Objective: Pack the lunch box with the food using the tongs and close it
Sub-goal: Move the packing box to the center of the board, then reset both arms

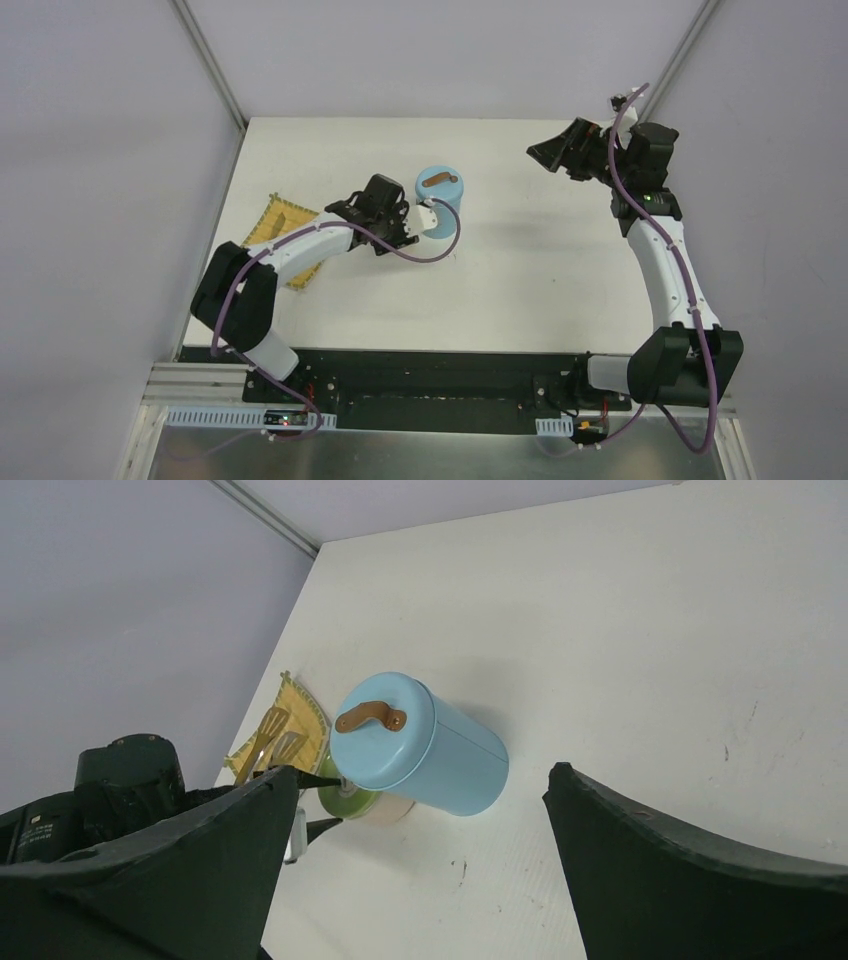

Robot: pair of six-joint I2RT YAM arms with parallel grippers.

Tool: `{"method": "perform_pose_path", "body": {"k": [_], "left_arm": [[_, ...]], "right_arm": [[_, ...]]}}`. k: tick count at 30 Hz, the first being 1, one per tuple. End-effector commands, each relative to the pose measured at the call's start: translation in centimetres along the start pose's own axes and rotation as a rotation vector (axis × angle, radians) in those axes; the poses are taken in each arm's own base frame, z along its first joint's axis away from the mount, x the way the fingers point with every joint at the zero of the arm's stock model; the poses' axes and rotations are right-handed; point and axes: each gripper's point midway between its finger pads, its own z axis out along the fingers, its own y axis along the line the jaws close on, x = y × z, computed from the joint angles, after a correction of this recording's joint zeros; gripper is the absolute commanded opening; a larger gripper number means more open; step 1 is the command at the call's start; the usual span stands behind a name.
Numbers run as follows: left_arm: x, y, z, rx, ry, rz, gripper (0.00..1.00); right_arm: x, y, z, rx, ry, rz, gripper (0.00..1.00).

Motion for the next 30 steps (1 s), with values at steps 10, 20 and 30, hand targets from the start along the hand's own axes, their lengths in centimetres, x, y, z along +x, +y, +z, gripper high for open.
{"method": "perform_pose_path", "body": {"k": [10, 20, 30], "left_arm": [[-1.6, 3.9, -1.4, -0.048, -0.054, -0.169, 0.58], [-4.9, 6.7, -13.7, -0.028, -0.23, -0.517, 0.99], [1.1, 11.5, -22.6, -0.052, 0.034, -0.989, 0.99]], "right_arm": [[-0.7, 0.9, -1.2, -0.011, -0.022, -0.063, 0.99], [0.3, -0.2, -0.8, 0.005, 0.066, -0.052, 0.98], [2.0, -3.8, 0.0, 0.095, 0.271, -0.042, 0.98]]}}
